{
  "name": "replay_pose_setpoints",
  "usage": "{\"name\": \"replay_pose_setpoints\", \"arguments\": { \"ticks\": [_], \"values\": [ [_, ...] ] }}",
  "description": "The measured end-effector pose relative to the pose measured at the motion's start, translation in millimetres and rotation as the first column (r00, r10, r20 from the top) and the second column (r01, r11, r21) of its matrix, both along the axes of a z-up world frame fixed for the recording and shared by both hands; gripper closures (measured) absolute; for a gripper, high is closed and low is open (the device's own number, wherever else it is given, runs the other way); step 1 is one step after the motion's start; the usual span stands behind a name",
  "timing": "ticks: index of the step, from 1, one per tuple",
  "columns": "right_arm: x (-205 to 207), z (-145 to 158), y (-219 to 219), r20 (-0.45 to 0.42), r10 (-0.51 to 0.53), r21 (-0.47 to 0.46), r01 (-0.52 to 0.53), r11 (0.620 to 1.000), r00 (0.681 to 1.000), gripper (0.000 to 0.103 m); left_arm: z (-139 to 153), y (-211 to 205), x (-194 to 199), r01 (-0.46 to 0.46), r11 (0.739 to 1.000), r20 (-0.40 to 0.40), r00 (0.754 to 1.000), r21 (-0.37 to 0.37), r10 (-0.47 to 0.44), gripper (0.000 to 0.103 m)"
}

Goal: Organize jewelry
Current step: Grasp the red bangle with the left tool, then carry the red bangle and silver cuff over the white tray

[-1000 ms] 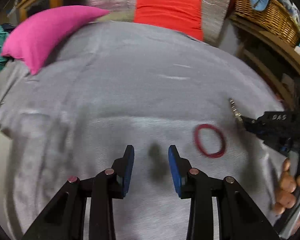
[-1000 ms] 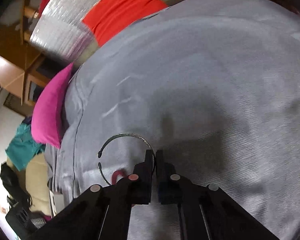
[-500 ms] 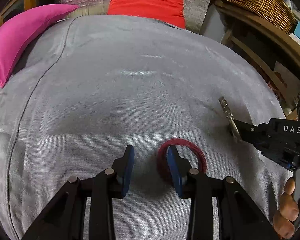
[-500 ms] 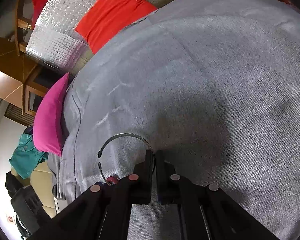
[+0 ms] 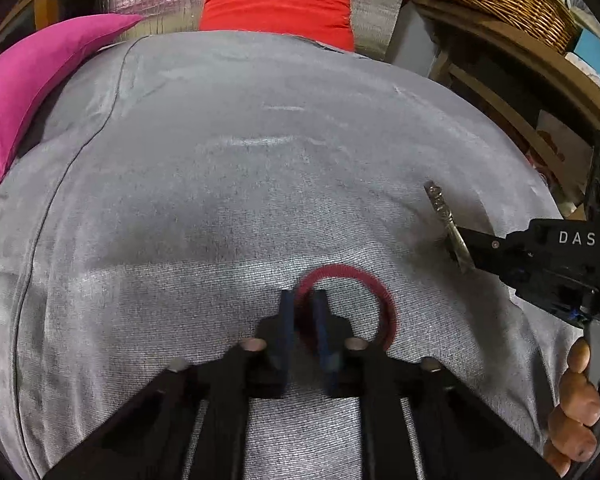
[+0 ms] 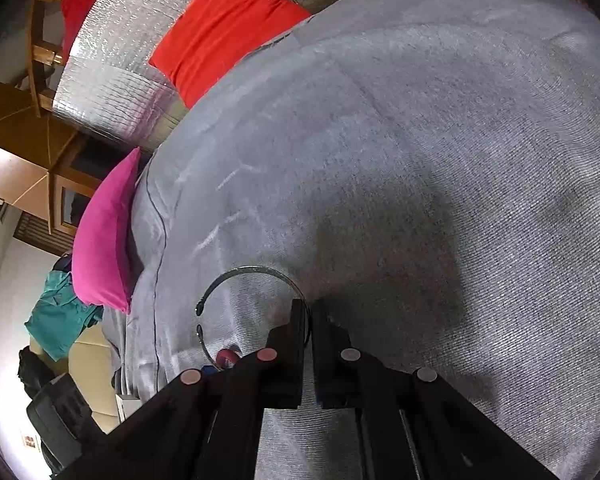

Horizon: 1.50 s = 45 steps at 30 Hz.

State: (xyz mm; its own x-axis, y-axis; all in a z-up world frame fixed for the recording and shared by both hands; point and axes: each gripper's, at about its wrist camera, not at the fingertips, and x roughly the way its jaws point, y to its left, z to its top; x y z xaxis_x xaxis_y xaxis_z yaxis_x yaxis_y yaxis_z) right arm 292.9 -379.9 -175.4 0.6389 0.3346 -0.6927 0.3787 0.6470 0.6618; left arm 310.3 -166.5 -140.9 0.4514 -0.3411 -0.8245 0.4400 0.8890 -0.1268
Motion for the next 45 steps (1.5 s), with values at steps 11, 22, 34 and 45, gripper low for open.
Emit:
{"name": "replay_pose_setpoints", "arguments": {
  "ticks": [11, 22, 34, 45],
  "values": [
    [-10, 26, 15, 0.085, 0.031, -0.009, -0.031, 0.999, 0.996, 0.099, 28, 20, -21, -0.028, 0.999, 0.059, 0.998, -0.016, 0.029, 0.097],
    [-23, 55, 77, 0.160, 0.123, -0.032, -0.119, 0.992, 0.979, 0.099, 74, 106, -73, -0.151, 0.988, 0.183, 0.971, -0.027, 0.153, 0.097],
    [-30, 80, 190, 0.223, 0.290, -0.084, -0.278, 0.957, 0.931, 0.099, 102, 252, -143, -0.447, 0.891, 0.249, 0.857, -0.081, 0.452, 0.097],
    [-53, 103, 344, 0.272, 0.533, -0.151, -0.512, 0.846, 0.801, 0.099, 82, 410, -199, -0.694, 0.713, 0.182, 0.692, -0.095, 0.698, 0.097]
  ]
}}
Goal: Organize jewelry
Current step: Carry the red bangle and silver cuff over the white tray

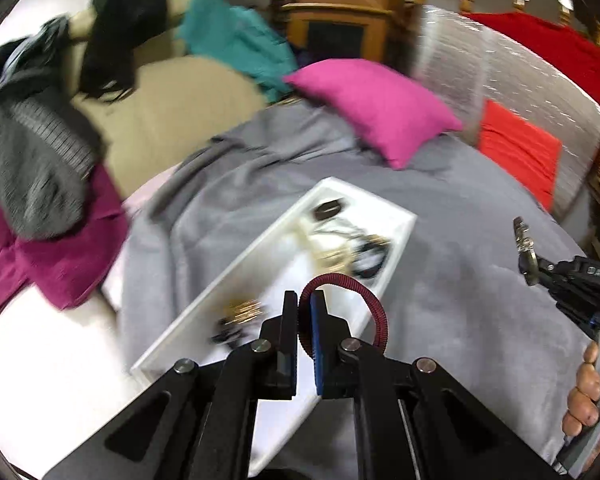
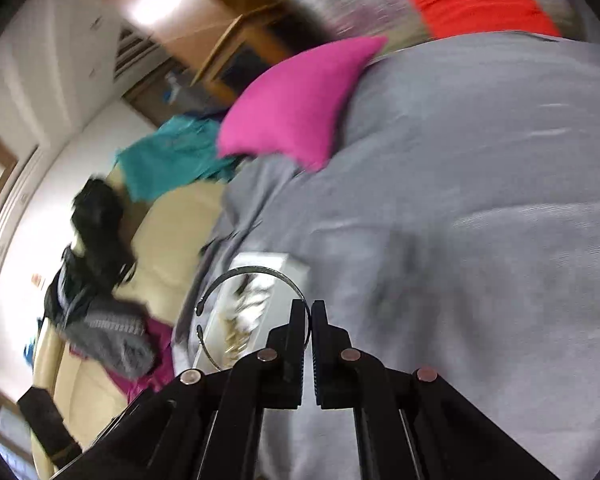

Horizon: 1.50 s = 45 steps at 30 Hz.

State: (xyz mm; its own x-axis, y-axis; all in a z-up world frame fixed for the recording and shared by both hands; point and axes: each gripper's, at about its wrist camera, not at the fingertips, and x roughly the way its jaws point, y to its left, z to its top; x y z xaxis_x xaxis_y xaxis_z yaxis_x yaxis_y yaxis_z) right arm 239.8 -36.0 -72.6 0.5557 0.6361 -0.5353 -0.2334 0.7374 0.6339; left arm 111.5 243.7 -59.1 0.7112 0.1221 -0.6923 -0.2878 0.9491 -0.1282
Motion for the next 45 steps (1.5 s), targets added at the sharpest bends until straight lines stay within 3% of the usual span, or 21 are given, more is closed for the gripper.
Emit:
{"name": "replay_pose_setpoints", "arguments": {
  "ticks": [5, 10, 17, 29, 35, 45],
  "values": [
    [-14, 2, 68, 0.009, 0.110, -0.030, -0.110, 0.993, 0.994, 0.099, -17, 35, -9, -0.037, 0.998, -0.043, 0.998, -0.043, 0.035, 0.097],
    [-25, -4, 126, -0.016, 0.193, -0.078, -0.194, 0.978, 0.981, 0.099, -28, 42, -18, -0.016, 0.998, -0.075, 0.997, -0.061, 0.012, 0.097],
    [-25, -24, 178, -0.100, 0.205, -0.112, -0.215, 0.970, 0.974, 0.099, -40, 51, -21, -0.018, 0.995, -0.106, 0.994, -0.100, 0.008, 0.097],
    [-23, -54, 204, -0.210, 0.185, -0.103, -0.210, 0.972, 0.960, 0.099, -59, 63, -18, 0.003, 0.987, -0.151, 0.988, -0.162, -0.028, 0.097],
    [-24, -47, 196, -0.167, 0.179, -0.187, -0.210, 0.960, 0.970, 0.099, -68, 71, -15, -0.016, 0.981, -0.193, 0.981, -0.193, -0.022, 0.097],
    [-31, -55, 214, -0.156, 0.221, -0.332, -0.262, 0.906, 0.963, 0.099, -80, 80, -14, -0.064, 0.976, -0.256, 0.967, -0.206, 0.009, 0.097]
  ]
}}
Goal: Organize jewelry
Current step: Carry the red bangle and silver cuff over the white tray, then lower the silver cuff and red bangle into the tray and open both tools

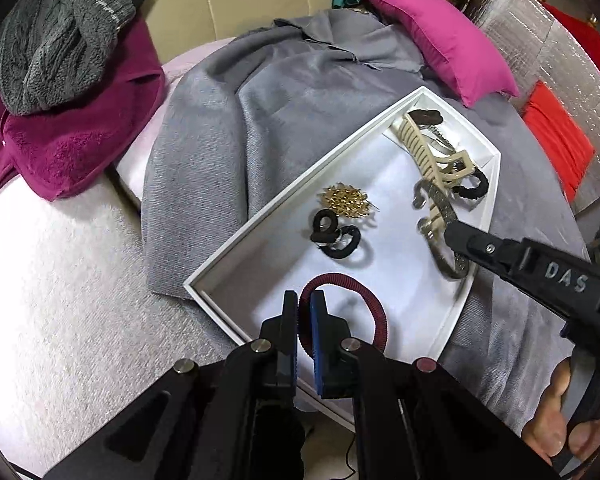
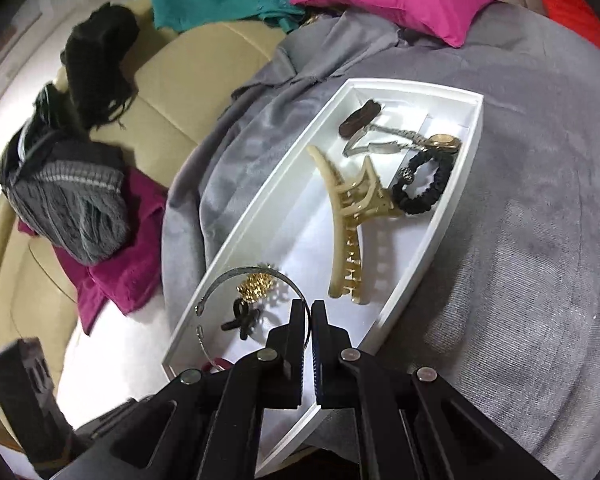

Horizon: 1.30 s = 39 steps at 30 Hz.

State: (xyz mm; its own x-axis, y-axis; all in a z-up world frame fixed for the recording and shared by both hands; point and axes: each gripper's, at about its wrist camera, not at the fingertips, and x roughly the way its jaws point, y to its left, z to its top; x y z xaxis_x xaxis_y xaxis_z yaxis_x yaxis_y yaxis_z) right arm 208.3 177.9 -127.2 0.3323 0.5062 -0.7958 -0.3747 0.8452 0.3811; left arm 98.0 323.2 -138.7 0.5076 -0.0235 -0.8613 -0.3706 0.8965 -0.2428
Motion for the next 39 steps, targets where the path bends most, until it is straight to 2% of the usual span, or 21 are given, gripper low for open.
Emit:
{"name": "replay_pose_setpoints", "arguments": {
  "ticks": [10, 23, 34, 36, 39],
  "values": [
    [-2, -10, 19, 0.036, 0.061, -0.143, -0.055, 0.988, 0.997, 0.099, -6, 10, 0, -0.037, 0.999, -0.038, 0.999, 0.007, 0.037, 0.097],
    [3, -18, 39, 0.023, 0.109, -0.275, -0.099, 0.956, 0.994, 0.098, -13, 13, 4, -0.034, 0.999, -0.060, 0.998, 0.001, 0.034, 0.097],
    [6, -20, 44, -0.033, 0.116, -0.268, -0.121, 0.956, 0.993, 0.094, -20, 7, 11, -0.008, 1.000, -0.096, 0.995, -0.001, 0.008, 0.096],
    [5, -17, 39, -0.038, 0.117, -0.254, -0.123, 0.960, 0.992, 0.094, -19, 5, 12, -0.003, 1.000, -0.091, 0.996, -0.004, 0.003, 0.094],
    [1, -9, 31, -0.028, 0.118, -0.241, -0.121, 0.963, 0.993, 0.093, -13, 1, 11, 0.012, 1.000, -0.061, 0.998, -0.002, -0.012, 0.074]
  ]
}}
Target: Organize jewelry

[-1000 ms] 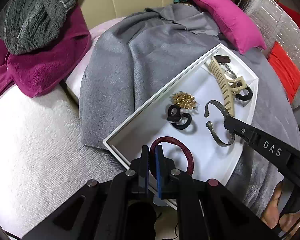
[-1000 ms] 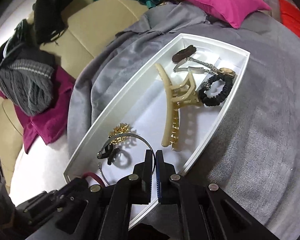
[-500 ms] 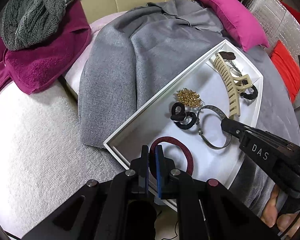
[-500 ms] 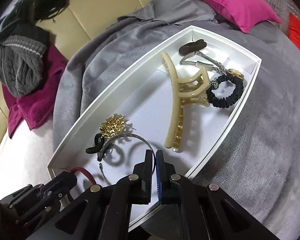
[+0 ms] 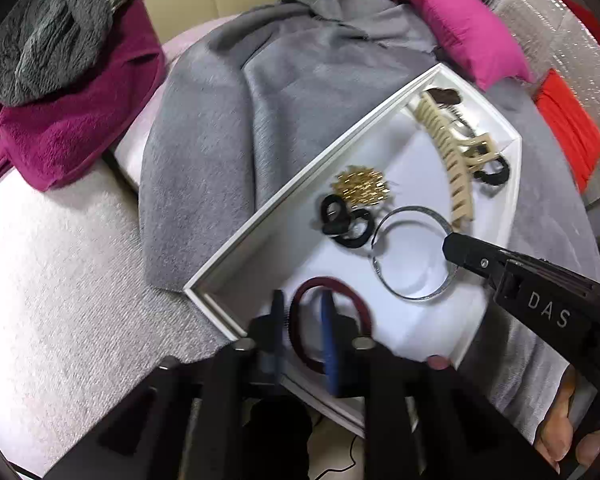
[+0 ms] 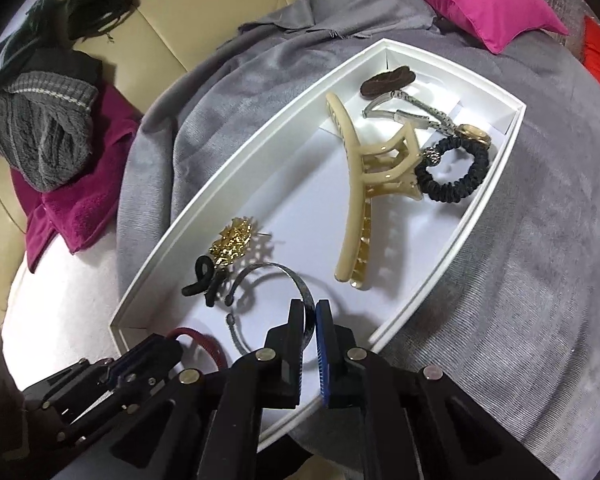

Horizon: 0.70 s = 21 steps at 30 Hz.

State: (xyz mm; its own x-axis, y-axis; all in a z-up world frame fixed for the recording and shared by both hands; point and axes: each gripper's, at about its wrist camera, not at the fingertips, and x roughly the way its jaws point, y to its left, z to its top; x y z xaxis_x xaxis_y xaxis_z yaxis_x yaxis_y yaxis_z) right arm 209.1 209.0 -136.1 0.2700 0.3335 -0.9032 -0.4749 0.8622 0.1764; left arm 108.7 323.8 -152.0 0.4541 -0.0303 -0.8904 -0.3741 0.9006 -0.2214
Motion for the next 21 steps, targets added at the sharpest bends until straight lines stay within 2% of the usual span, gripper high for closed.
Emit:
{"name": "replay_pose_setpoints", "arguments": {
  "ticks": [2, 4, 10, 13, 19, 21],
  "values": [
    [-1, 6, -7, 0.002, -0.004, 0.021, 0.004, 1.000, 1.000, 0.093, 7, -4, 0, 0.008, 1.000, 0.023, 1.000, 0.029, -0.009, 0.051],
    [-2, 12, -14, -0.004, -0.007, 0.052, 0.007, 0.999, 1.000, 0.093, 15, -8, -2, 0.005, 0.997, 0.050, 0.999, 0.071, -0.008, 0.042],
    [-3, 18, -23, -0.029, -0.009, 0.076, 0.011, 0.997, 1.000, 0.093, 20, -10, -7, -0.015, 0.994, 0.057, 0.998, 0.106, 0.009, 0.042],
    [-7, 23, -30, -0.010, -0.013, 0.106, 0.014, 0.994, 1.000, 0.093, 29, -6, -15, -0.038, 0.991, 0.085, 0.996, 0.128, 0.027, 0.042],
    [-22, 53, -51, 0.087, -0.029, 0.158, 0.015, 0.987, 0.996, 0.093, 65, -16, -34, -0.091, 0.963, 0.201, 0.979, 0.253, 0.040, 0.042],
    [-33, 65, -59, 0.124, -0.012, 0.172, -0.010, 0.985, 0.992, 0.093, 85, -24, -47, -0.111, 0.942, 0.253, 0.967, 0.316, 0.029, 0.039]
  ]
}}
